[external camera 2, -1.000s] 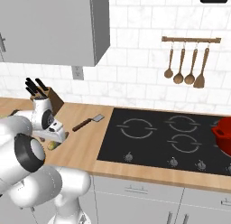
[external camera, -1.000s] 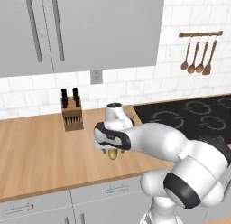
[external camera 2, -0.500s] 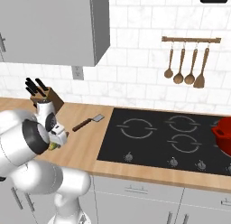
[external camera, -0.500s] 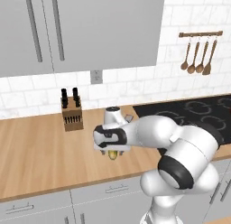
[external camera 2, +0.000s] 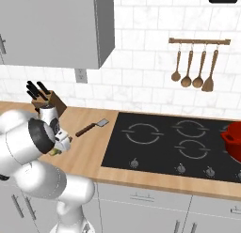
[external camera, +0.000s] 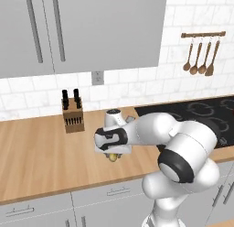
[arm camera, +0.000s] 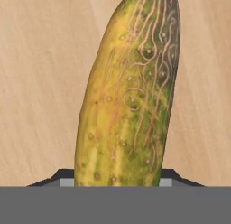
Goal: Put the broccoli and cucumber in the pot. Retrieve the spatula and lightly stir the vegetables in the pot.
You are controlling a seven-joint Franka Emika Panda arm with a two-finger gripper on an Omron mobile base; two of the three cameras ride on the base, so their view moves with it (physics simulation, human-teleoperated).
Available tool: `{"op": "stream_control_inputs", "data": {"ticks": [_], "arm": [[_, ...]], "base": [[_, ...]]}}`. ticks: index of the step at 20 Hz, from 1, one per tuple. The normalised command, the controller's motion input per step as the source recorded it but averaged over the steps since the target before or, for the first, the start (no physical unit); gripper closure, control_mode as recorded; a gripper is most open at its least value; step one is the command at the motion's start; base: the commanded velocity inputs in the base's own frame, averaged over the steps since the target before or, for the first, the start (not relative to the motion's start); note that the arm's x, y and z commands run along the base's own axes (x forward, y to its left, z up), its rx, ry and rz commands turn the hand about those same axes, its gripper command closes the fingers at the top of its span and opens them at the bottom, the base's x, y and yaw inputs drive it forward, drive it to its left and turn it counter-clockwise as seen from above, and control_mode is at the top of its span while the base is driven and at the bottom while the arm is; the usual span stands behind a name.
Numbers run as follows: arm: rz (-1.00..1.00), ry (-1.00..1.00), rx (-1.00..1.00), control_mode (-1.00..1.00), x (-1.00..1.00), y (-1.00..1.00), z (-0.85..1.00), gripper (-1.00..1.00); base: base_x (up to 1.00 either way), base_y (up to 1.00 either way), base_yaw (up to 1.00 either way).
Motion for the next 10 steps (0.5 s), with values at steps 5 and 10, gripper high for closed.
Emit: {"op": "stream_control_inputs", "data": {"ticks": [5, 10], "arm": [[0.04, -0.02, 0.00, -1.00, -0.24, 0.00, 0.13, 1.00], [0.04, -0.18, 0.06, -1.00, -0.82, -0.30, 0.95, 1.00]], "base": [[0.00, 0.00, 0.00], [0.00, 0.00, 0.00]]}}
